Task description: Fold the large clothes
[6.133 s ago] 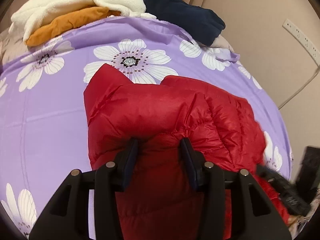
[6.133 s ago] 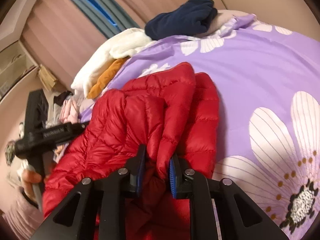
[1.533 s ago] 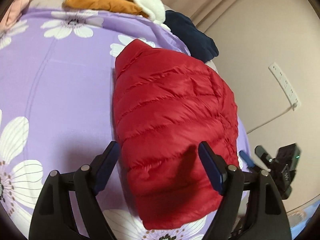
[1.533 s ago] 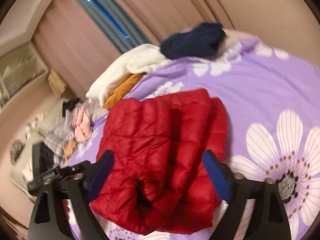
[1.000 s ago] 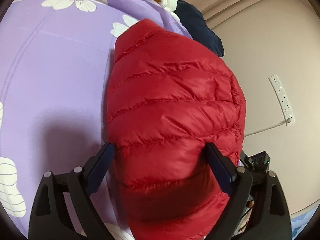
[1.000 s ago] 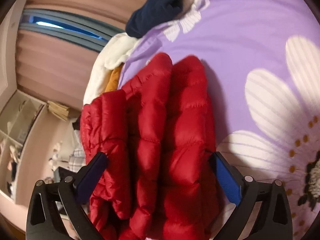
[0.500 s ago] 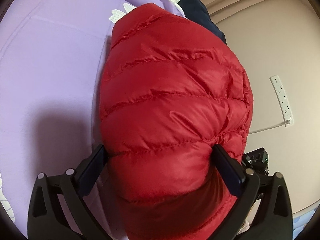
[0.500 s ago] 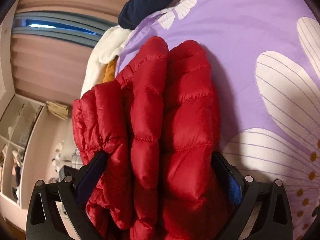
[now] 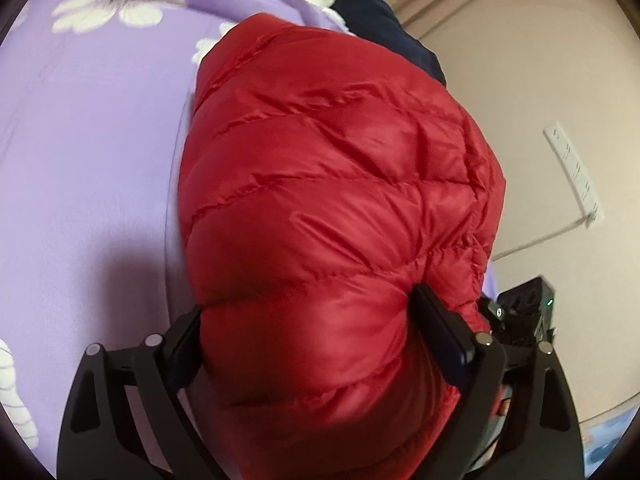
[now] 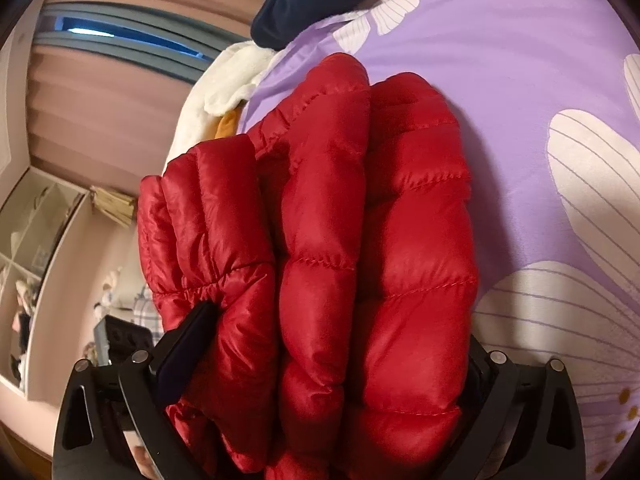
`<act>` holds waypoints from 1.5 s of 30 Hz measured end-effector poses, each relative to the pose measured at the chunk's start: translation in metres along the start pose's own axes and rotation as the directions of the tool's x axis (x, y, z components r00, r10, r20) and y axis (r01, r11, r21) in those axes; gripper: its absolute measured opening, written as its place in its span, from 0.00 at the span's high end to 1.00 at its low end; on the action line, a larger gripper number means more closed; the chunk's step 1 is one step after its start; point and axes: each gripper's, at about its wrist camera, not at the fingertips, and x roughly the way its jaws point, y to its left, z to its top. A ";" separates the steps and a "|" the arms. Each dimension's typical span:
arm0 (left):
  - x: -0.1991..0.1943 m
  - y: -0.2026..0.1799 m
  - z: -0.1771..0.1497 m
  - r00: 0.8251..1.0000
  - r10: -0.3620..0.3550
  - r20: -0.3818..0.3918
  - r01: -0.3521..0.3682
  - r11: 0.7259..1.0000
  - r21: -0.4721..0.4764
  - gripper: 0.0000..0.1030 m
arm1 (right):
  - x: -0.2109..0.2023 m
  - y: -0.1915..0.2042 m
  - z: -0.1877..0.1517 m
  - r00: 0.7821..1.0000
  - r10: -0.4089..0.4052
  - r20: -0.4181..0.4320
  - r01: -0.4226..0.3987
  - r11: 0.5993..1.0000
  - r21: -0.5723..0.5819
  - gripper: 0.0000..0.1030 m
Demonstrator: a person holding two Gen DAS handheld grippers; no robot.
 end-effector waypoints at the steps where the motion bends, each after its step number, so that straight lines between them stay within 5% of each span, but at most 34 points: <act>1: -0.001 -0.004 -0.001 1.000 0.017 0.003 -0.017 1.000 0.026 0.13 | 0.000 0.002 -0.002 1.000 -0.003 0.003 0.003 1.000 -0.005 0.08; 8: -0.010 -0.019 -0.005 0.994 0.100 0.053 -0.105 0.989 0.102 0.23 | -0.001 0.015 -0.009 0.999 -0.037 0.037 0.040 0.996 -0.077 0.33; 17: -0.021 -0.025 -0.009 0.983 0.154 0.100 -0.168 0.973 0.160 0.26 | 0.000 0.040 -0.017 0.993 -0.074 0.093 0.090 0.980 -0.179 0.49; 45: -0.080 -0.033 -0.024 0.955 0.174 0.240 -0.215 0.964 0.157 0.28 | -0.002 0.056 -0.024 0.991 -0.027 0.132 0.073 0.929 -0.362 0.52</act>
